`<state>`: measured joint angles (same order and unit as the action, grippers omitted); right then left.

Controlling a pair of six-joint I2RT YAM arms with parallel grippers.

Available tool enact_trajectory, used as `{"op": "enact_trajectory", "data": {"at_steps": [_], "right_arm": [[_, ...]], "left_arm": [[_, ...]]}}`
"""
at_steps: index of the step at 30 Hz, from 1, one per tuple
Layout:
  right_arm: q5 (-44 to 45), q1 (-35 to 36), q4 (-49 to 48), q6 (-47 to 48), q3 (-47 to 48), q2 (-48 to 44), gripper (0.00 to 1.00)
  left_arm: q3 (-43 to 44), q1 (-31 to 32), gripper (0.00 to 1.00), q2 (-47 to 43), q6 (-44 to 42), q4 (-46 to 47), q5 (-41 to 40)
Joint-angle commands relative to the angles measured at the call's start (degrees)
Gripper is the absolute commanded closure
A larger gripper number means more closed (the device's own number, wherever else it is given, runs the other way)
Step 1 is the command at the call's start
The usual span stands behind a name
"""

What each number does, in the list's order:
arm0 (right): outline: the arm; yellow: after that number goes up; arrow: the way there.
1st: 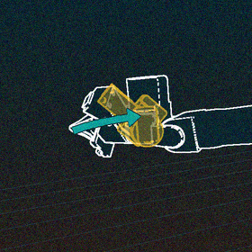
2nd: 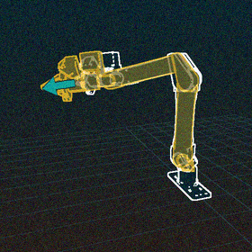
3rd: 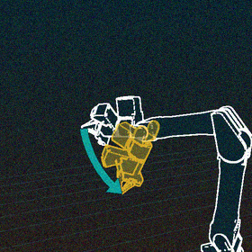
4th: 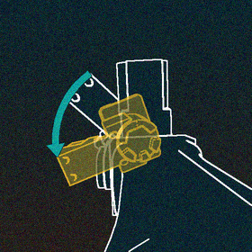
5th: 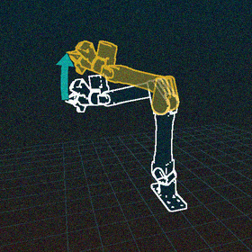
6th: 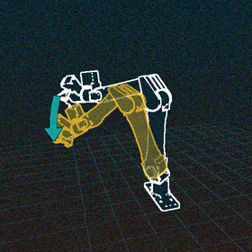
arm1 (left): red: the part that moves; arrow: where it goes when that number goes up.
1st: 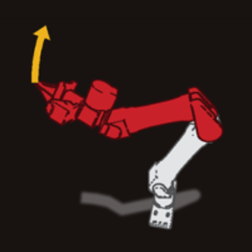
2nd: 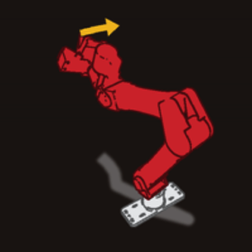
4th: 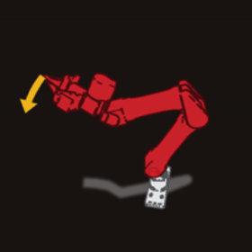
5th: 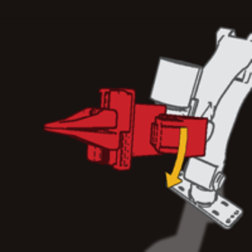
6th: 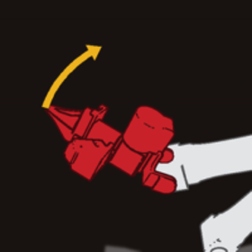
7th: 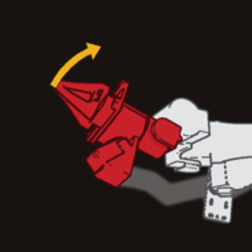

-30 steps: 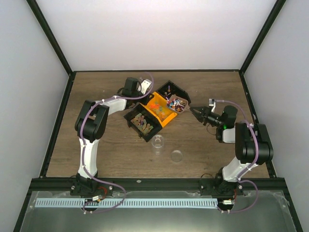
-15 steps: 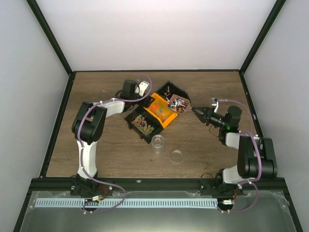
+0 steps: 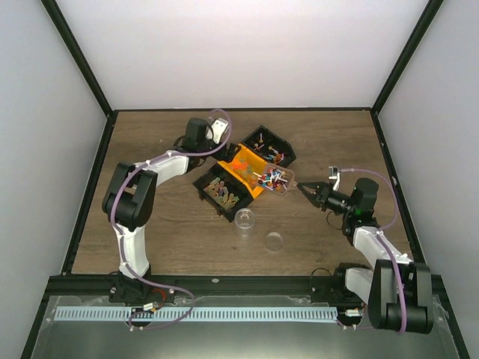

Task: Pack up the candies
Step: Place the fake candies in the packing bottle.

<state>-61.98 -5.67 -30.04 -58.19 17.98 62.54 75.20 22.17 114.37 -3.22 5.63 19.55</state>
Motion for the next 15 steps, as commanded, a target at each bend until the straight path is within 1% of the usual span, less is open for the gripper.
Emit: {"op": "enact_trajectory", "data": {"at_steps": [1,3,7,11,15], "right_arm": [[-2.4,-0.6,2.9,-0.6,-2.5,-5.8,0.99],[-3.1,-0.6,3.5,-1.5,-3.8,-8.2,0.98],[-3.7,-0.6,8.4,-1.1,-5.0,-13.2,0.99],[-3.7,-0.6,14.7,0.0,-4.6,-18.9,0.99],[-4.3,-0.5,17.1,0.3,-4.8,-21.7,0.99]], "left_arm": [[-2.8,0.1,0.0,-5.8,3.5,4.8,0.6],[-4.9,0.1,0.0,-7.5,5.2,5.3,-1.1],[-10.3,0.2,0.0,-12.3,10.0,7.3,-2.4],[-20.5,1.3,0.0,-20.2,16.9,16.5,-2.2],[-29.4,5.1,0.0,-25.5,18.6,22.3,-5.9]]}}
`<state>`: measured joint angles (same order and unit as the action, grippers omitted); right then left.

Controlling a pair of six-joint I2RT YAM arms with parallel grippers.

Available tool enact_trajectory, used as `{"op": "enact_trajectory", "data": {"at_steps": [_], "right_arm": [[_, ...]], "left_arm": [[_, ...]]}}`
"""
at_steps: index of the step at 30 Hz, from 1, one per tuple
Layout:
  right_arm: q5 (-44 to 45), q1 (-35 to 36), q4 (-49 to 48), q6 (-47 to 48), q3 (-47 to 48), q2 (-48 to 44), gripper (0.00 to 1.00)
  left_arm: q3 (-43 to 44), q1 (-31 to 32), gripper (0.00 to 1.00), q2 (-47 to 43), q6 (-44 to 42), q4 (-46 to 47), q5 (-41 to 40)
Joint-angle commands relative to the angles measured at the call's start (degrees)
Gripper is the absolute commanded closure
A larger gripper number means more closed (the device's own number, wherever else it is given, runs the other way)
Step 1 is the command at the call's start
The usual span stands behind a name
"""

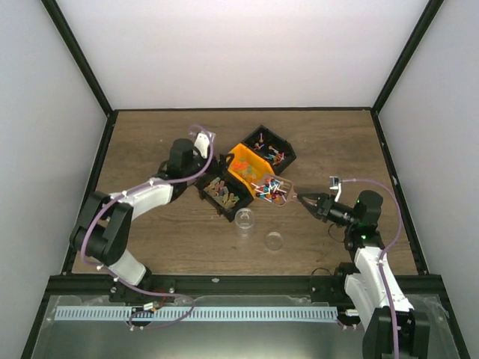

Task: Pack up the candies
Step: Place the fake candies in the packing bottle.

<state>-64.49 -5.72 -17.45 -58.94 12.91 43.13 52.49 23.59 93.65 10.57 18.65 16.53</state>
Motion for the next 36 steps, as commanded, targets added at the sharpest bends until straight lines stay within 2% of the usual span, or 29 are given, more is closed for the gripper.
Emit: {"op": "enact_trajectory", "data": {"at_steps": [1,4,8,11,23,36], "right_arm": [[-2.0,-0.4,5.2,1.3,0.4,-2.6,0.99],[-2.1,-0.4,7.4,3.0,0.3,-3.6,0.99],[-2.1,-0.4,12.5,6.9,1.6,-4.6,0.99],[-2.2,-0.4,13.3,6.8,2.0,-5.4,0.99],[-2.1,-0.3,13.2,6.2,2.7,-6.7,0.99],[-2.0,-0.3,14.9,7.1,8.2,-6.4,0.99]], "left_arm": [[-8.4,4.0,0.0,-5.4,5.5,10.4,-3.1],[-12.8,4.5,0.0,-7.4,7.5,11.9,-3.9],[-20.8,8.9,0.0,-12.3,8.4,15.9,-11.1],[-23.4,9.5,0.0,-12.3,9.4,17.4,-11.3],[-27.3,10.1,0.0,-11.0,9.6,19.9,-11.2],[-24.7,10.1,0.0,-10.8,6.3,16.0,-11.4]]}}
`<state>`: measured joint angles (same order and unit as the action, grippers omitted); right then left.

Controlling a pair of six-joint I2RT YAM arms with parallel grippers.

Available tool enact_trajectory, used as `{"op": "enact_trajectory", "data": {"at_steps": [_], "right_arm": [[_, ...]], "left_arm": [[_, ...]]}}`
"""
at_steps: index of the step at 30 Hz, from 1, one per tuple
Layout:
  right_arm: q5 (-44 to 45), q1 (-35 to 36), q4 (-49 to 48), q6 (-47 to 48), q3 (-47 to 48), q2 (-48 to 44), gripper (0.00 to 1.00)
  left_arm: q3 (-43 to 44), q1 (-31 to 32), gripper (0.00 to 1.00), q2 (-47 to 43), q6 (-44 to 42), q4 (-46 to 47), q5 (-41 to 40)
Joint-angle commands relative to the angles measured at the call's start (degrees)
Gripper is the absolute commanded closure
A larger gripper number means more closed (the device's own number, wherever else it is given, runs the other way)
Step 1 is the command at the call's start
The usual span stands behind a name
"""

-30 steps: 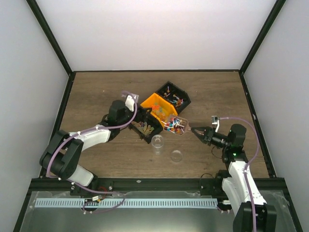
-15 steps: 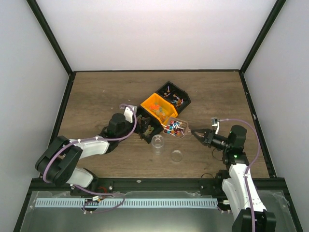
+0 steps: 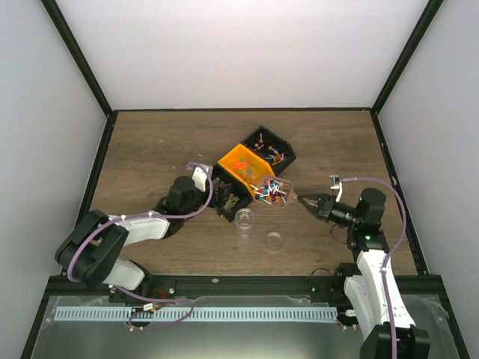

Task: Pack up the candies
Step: Place the fake candies in the packing bottle.

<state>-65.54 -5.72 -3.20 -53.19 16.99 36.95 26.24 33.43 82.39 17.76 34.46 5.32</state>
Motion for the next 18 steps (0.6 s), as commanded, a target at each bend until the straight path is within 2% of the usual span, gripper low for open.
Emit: {"op": "enact_trajectory", "data": {"at_steps": [1,12,18], "right_arm": [[-0.9,-0.2,1.5,1.8,4.7,-0.2,0.99],[1.1,1.3,9.8,6.6,8.2,-0.1,0.99],[4.2,5.1,13.1,8.1,9.5,1.1,0.99]], "left_arm": [[1.6,0.2,0.0,0.4,-0.9,0.1,-0.3],[1.9,0.2,0.0,1.7,-0.5,0.4,-1.2],[2.1,0.2,0.0,2.8,0.2,1.0,-1.9]]}}
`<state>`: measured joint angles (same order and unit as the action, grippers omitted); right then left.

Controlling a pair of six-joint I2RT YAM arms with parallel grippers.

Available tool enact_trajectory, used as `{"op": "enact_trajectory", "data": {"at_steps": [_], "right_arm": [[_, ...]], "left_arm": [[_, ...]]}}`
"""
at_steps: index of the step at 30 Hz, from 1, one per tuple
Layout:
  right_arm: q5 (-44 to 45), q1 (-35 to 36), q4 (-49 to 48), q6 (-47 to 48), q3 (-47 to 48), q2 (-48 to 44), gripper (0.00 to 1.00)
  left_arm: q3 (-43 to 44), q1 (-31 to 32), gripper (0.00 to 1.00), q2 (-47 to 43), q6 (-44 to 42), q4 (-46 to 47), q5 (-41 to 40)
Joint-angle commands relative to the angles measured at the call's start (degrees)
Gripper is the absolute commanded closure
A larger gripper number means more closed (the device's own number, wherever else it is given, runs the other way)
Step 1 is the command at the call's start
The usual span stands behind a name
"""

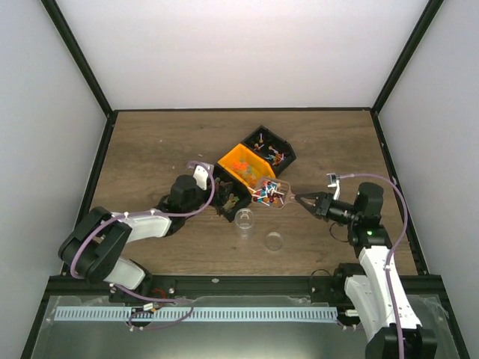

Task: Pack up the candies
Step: Place the fake candies in the packing bottle.

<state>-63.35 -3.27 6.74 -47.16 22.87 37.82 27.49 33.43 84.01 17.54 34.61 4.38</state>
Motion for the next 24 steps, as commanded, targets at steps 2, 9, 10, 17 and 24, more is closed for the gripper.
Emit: {"op": "enact_trajectory", "data": {"at_steps": [2,9,10,17,24], "right_arm": [[3.5,4.0,3.9,2.1,4.0,0.1,0.99],[7.5,7.1,6.3,3.6,5.1,0.1,0.99],[8.0,7.5,6.3,3.7,5.2,0.1,0.99],[8.7,9.1,7.2,4.6,5.6,0.4,0.99],[8.4,9.6,9.6,6.8,6.2,1.2,0.99]], "left_arm": [[0.8,0.2,0.0,1.2,0.4,1.0,-1.0],[1.3,0.1,0.0,1.5,-0.3,1.1,-2.2],[1.4,0.1,0.0,1.6,-0.3,1.1,-2.1],[2.2,-0.1,0.0,2.3,-0.5,1.2,-2.4],[2.9,-0.4,0.0,3.2,-0.6,1.3,-2.4]]}}
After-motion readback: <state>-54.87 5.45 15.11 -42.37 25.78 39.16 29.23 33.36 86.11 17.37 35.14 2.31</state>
